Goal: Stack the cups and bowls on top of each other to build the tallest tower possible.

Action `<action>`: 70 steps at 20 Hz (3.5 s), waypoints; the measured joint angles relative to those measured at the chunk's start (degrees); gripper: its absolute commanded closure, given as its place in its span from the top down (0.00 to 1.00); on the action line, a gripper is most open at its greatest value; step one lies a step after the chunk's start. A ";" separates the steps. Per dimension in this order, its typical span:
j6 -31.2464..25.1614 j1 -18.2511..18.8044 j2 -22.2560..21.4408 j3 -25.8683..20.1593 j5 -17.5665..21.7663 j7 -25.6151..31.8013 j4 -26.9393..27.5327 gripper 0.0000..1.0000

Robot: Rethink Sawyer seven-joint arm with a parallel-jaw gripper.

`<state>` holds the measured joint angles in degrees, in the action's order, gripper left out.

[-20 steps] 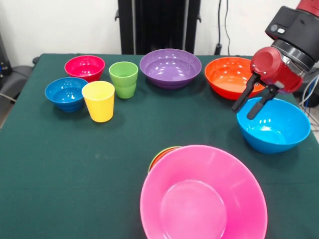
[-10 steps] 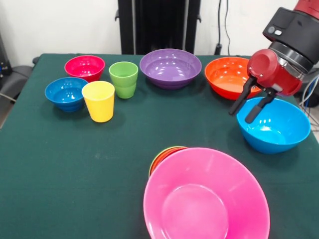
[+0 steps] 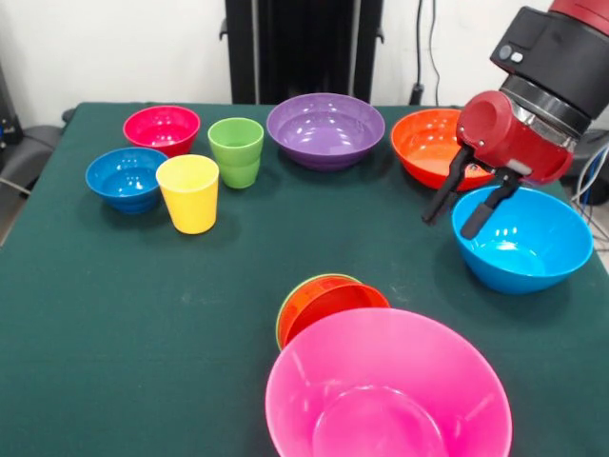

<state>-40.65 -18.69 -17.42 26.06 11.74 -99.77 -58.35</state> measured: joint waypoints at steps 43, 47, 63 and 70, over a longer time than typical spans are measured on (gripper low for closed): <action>-1.87 9.34 -1.96 -8.28 4.92 0.02 9.08 1.00; 1.09 10.00 -2.40 -8.95 5.79 0.02 7.76 1.00; 5.05 10.63 -2.95 -9.50 8.48 0.02 6.71 0.00; 6.47 11.07 -2.79 -10.53 8.49 0.02 6.70 0.00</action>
<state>-34.18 -7.63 -20.21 15.53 20.23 -99.75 -51.64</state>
